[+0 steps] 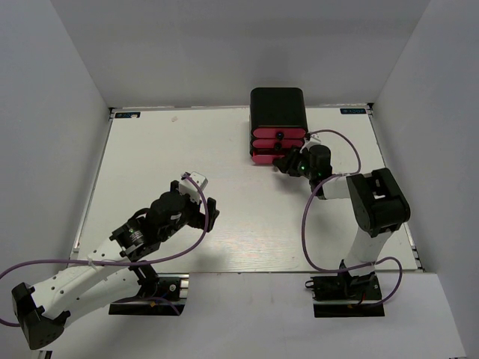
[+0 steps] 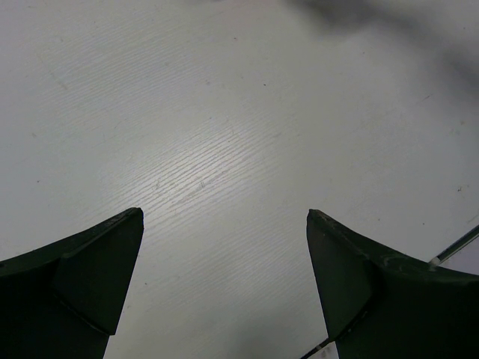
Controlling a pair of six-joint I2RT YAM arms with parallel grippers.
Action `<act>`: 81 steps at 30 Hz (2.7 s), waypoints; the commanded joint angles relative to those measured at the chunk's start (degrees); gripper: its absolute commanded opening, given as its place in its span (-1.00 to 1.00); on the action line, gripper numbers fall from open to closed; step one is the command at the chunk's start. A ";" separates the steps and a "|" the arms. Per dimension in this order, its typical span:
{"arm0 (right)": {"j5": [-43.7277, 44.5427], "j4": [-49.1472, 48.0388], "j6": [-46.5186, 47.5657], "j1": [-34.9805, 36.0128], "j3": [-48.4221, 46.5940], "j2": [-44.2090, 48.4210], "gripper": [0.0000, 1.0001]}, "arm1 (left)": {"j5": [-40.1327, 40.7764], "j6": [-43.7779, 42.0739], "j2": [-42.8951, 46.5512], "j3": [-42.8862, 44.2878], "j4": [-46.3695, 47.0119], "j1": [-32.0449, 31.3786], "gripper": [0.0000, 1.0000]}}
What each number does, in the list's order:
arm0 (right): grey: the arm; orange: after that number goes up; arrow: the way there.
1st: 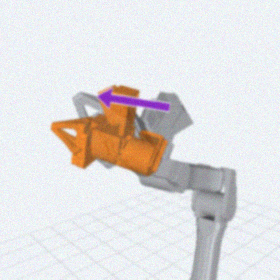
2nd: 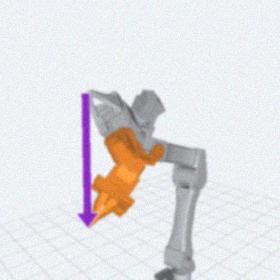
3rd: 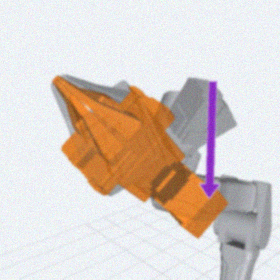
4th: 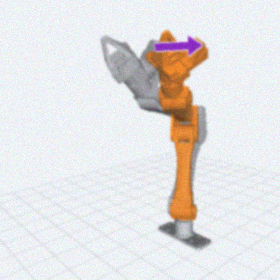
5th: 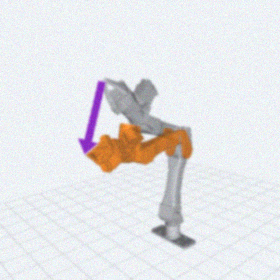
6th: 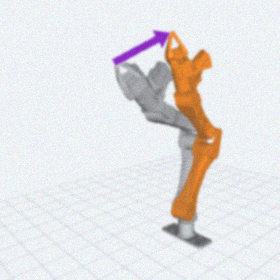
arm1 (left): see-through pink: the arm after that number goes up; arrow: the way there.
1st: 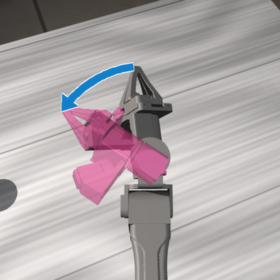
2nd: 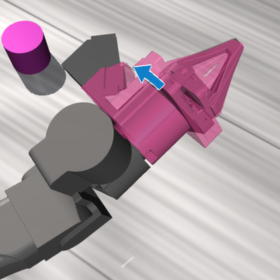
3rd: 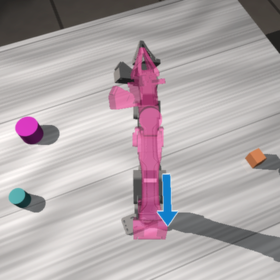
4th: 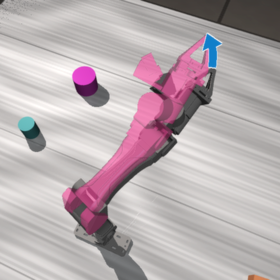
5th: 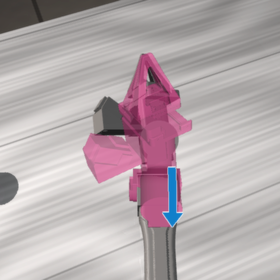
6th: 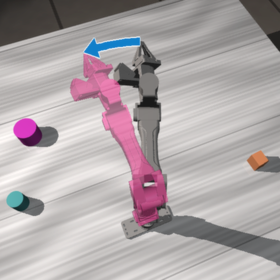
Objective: Sort the stationery into containers
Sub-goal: Close the drawer in the storage box, then reset both arms
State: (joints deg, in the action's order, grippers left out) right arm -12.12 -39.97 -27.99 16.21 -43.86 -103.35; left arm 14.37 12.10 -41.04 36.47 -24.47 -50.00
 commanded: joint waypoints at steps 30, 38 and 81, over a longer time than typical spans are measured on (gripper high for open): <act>0.87 -3.89 -1.28 -1.00 -10.20 -8.09 -0.28 | 0.66 -0.50 0.17 0.80 -0.23 0.08 0.99; -0.97 -4.60 -0.23 -2.49 -11.86 -9.50 -0.25 | 0.66 -0.50 -0.36 0.80 -0.23 0.08 0.99; -4.84 35.73 29.90 -9.00 2.20 36.93 0.81 | -2.42 -1.11 4.03 0.80 -0.23 0.08 0.99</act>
State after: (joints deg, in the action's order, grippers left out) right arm -16.73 -17.69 -7.81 7.64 -39.44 -75.70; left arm 13.45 11.55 -38.37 36.47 -24.64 -50.00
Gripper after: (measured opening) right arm 0.902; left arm 0.994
